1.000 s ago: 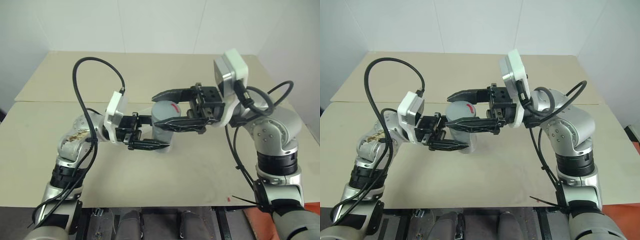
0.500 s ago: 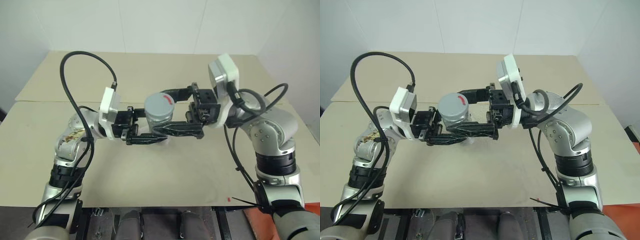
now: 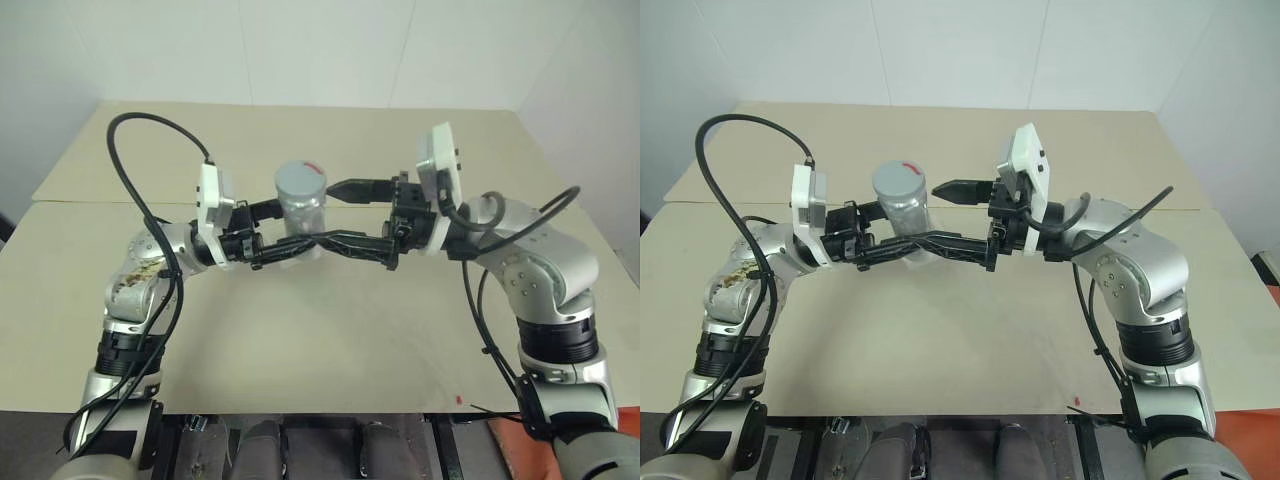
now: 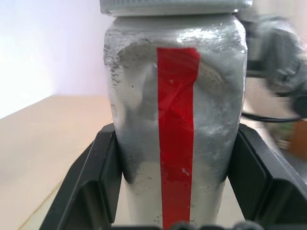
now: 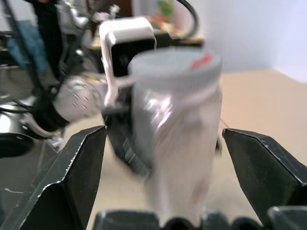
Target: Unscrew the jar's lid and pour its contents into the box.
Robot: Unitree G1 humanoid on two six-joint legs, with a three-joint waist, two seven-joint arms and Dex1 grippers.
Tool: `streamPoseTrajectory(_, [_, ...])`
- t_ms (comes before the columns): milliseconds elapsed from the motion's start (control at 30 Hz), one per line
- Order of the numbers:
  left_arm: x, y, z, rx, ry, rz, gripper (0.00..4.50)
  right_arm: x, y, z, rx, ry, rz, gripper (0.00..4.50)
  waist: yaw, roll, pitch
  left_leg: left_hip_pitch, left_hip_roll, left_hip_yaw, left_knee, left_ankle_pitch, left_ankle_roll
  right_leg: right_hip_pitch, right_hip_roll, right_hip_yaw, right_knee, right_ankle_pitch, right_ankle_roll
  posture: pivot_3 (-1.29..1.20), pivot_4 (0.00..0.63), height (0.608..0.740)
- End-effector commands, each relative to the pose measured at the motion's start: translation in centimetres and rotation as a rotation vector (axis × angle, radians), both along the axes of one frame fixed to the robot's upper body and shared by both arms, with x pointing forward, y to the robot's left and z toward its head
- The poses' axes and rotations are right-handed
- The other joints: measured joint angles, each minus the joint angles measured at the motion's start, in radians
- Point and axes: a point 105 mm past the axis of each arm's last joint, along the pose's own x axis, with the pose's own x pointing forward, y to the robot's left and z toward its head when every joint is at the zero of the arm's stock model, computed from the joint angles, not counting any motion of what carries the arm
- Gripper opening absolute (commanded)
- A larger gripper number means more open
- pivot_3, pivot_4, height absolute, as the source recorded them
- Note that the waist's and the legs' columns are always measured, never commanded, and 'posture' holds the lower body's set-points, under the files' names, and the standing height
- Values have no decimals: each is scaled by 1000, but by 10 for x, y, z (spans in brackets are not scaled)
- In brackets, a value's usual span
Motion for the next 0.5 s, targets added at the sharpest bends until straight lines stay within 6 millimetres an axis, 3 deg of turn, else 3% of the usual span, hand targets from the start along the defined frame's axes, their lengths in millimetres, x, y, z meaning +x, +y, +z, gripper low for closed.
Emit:
streamPoseTrajectory(33, [18, 5, 4, 6, -36, 205, 2738, 2, -11, 16, 37, -78, -131, 4458, 2, 0, 0, 0, 0, 0, 0, 0, 0, 0, 0, 0, 0, 0, 0, 0, 150, 740])
streamPoseTrajectory(133, [36, 6, 2, -1, -40, 376, 2738, 13, -15, 21, 63, -102, -270, 4458, 7, 0, 0, 0, 0, 0, 0, 0, 0, 0, 0, 0, 0, 0, 0, 0, 150, 740])
streamPoseTrajectory(267, [43, 0, -1, -10, -36, 476, 2738, 25, -14, 36, 132, -119, -420, 4458, 7, 0, 0, 0, 0, 1, 0, 0, -1, 0, 0, 0, 0, 0, 0, 0, 150, 740])
streamPoseTrajectory(500, [44, -13, -3, -29, -32, 530, 2738, 31, 12, 45, 146, -138, -488, 4458, 7, 0, 0, -1, 0, 2, 0, 5, -8, -2, 0, 1, 1, 0, 0, 0, 150, 740])
